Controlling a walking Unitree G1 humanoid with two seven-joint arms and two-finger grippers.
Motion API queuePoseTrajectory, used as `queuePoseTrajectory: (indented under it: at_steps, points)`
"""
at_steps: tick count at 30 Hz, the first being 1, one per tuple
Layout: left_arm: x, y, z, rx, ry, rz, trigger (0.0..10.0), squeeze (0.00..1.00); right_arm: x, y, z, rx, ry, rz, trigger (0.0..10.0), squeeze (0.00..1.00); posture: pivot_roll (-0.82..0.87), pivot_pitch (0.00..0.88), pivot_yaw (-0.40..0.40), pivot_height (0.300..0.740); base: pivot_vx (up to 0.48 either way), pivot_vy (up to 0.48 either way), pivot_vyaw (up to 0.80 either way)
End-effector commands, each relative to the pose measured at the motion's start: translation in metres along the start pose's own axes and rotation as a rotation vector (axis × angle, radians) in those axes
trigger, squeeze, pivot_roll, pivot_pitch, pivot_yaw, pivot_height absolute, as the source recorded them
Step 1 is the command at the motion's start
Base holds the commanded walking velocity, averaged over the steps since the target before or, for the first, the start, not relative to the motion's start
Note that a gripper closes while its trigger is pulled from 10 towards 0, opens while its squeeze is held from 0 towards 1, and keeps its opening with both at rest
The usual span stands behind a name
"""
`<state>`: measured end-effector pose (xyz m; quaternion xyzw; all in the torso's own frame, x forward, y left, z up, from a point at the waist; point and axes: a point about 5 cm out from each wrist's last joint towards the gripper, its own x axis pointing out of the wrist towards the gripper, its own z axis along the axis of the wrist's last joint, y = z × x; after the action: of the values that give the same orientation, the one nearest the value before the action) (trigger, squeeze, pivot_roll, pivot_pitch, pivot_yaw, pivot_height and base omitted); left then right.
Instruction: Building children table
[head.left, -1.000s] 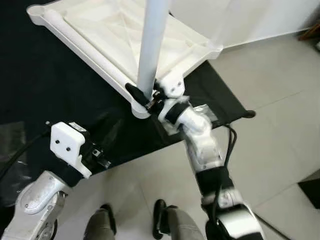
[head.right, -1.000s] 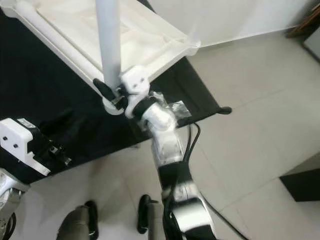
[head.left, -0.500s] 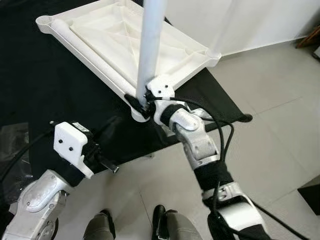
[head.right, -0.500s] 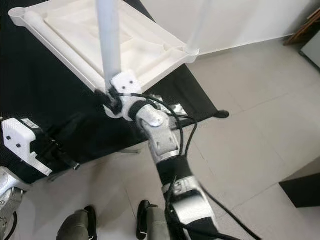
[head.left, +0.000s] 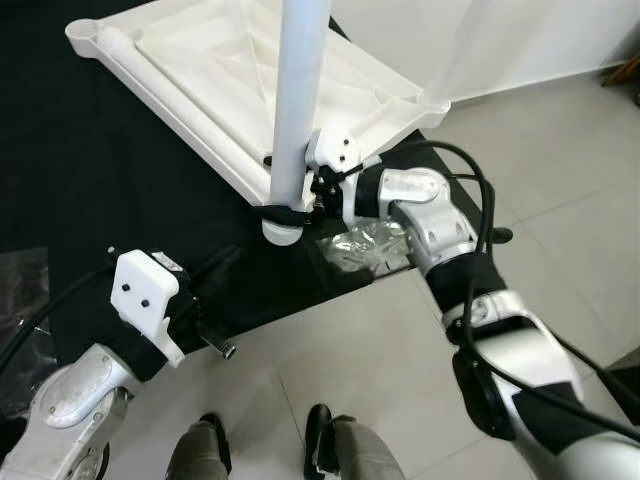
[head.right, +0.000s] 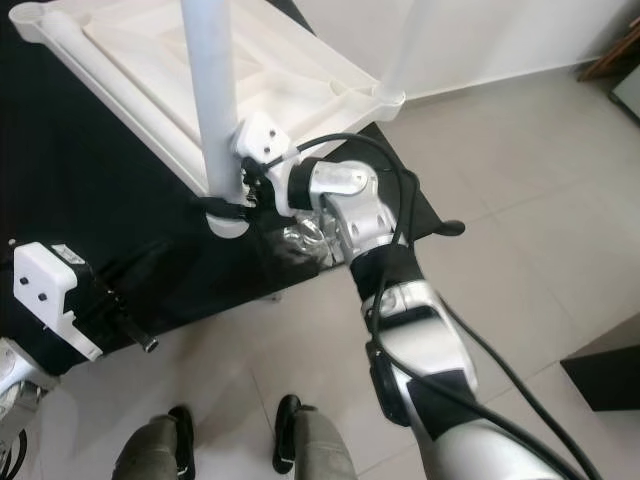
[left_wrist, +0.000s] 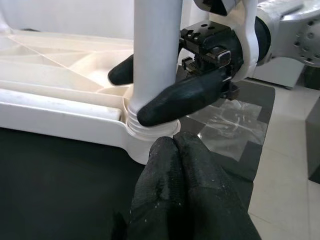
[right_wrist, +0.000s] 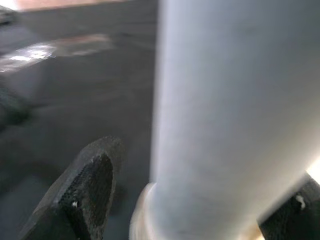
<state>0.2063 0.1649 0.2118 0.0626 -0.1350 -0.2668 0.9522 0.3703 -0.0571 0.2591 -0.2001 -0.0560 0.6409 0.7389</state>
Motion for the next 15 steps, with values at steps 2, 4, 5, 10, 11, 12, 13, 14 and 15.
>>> queuePoseTrajectory:
  at_steps: [2,4,5,10,11,12,13,14,15]
  points:
    - [-0.004,-0.004,0.0,-0.005,0.024,-0.028,10.0,0.0,-0.001,-0.001,0.005,-0.008,-0.003,0.103,10.0,0.0,0.17,0.296,-0.144,0.74,0.0,0.0,0.0]
    - [-0.004,-0.004,0.0,-0.004,0.024,-0.03,10.0,0.0,-0.002,-0.002,0.007,-0.013,0.006,0.118,10.0,0.0,0.17,0.297,-0.145,0.74,0.0,0.0,0.0]
    - [-0.004,-0.004,0.0,-0.004,0.024,-0.03,10.0,0.0,-0.002,-0.002,0.007,-0.013,0.006,0.118,10.0,0.0,0.17,0.297,-0.145,0.74,0.0,0.0,0.0]
    - [-0.007,-0.003,0.005,0.003,0.016,-0.025,10.0,0.0,-0.008,-0.01,0.011,-0.046,0.057,0.16,0.0,0.0,0.18,0.314,-0.157,0.74,0.0,0.0,0.0]
    - [-0.008,-0.003,0.006,0.003,0.016,-0.024,10.0,0.0,-0.009,-0.011,0.011,-0.045,0.058,0.166,0.0,0.0,0.18,0.316,-0.158,0.74,0.0,0.0,0.0]
    - [-0.008,-0.003,0.006,0.002,0.016,-0.024,10.0,0.0,-0.01,-0.011,0.011,-0.043,0.058,0.173,0.0,0.0,0.18,0.316,-0.158,0.74,0.0,0.0,0.0]
    - [-0.008,-0.003,0.006,0.002,0.016,-0.024,10.0,0.0,-0.01,-0.011,0.011,-0.043,0.058,0.173,0.0,0.0,0.18,0.316,-0.158,0.74,0.0,0.0,0.0]
    - [-0.008,-0.003,0.006,0.0,0.017,-0.027,10.0,0.0,-0.011,-0.011,0.01,-0.043,0.06,0.175,0.0,0.0,0.18,0.318,-0.159,0.74,0.0,0.0,0.0]
    - [-0.008,-0.003,0.006,-0.001,0.016,-0.028,10.0,0.0,-0.013,-0.011,0.01,-0.04,0.06,0.176,0.0,0.0,0.17,0.318,-0.159,0.74,0.0,0.0,0.0]
